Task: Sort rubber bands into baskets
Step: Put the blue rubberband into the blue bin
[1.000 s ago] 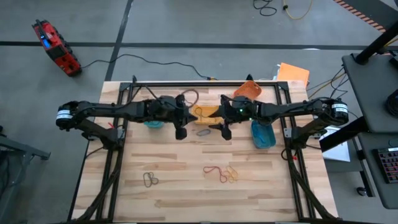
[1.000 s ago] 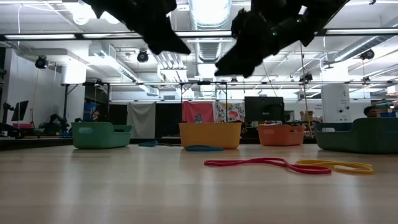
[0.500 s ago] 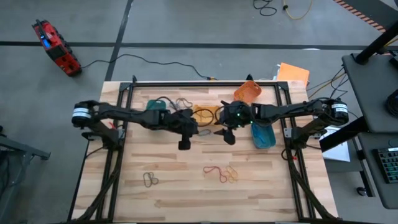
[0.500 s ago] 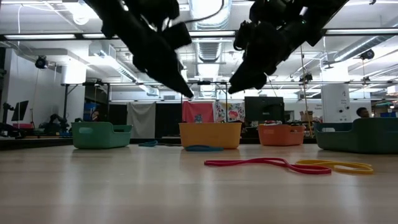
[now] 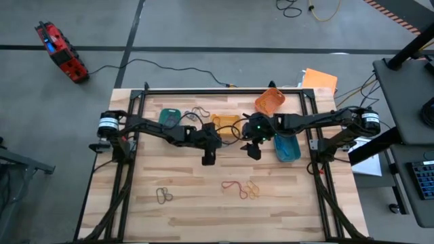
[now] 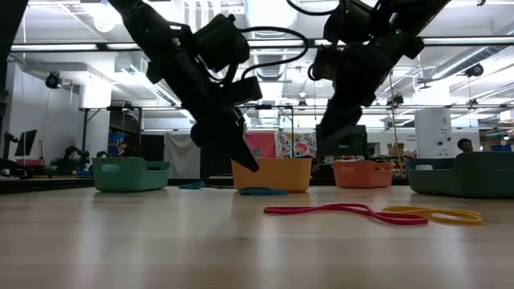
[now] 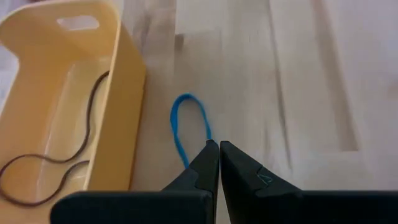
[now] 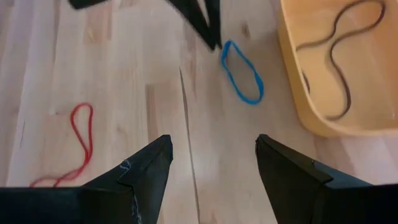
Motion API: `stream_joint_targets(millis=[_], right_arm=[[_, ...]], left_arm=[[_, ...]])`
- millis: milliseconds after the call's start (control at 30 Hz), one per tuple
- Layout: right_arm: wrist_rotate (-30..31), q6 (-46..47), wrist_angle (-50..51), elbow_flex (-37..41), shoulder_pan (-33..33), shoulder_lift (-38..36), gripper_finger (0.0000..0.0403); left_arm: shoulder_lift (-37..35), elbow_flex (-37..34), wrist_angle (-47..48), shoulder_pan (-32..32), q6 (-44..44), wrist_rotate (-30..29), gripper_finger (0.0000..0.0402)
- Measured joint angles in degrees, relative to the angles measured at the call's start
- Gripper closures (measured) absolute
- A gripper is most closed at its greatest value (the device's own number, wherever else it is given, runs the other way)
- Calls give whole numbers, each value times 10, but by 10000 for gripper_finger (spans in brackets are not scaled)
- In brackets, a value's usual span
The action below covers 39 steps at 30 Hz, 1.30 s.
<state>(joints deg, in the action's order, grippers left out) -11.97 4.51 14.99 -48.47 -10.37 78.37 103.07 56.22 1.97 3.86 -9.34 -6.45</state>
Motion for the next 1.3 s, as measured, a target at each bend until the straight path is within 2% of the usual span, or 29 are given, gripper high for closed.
stream_joint_targets(millis=[133,400,733,867,1033,1300], right_arm=[[0,-2,24,0,0,0,179],[0,-7,25,4,0,-1,179],[6,-20,-22,5,0,-1,179],[6,-20,-22,5,0,-1,179],[6,-21,-25,5,0,-1,179],[6,-22,-32,5,0,-1,179]], left_arm=[[-3,-22,-22,0,3,-6,402],[-40,-101,-125,0,31,-6,402],[-6,-103,-129,0,28,-6,396],[-3,-105,-143,0,40,-11,366],[-3,-106,-153,0,41,-48,310],[-1,-119,-157,0,41,-50,238]])
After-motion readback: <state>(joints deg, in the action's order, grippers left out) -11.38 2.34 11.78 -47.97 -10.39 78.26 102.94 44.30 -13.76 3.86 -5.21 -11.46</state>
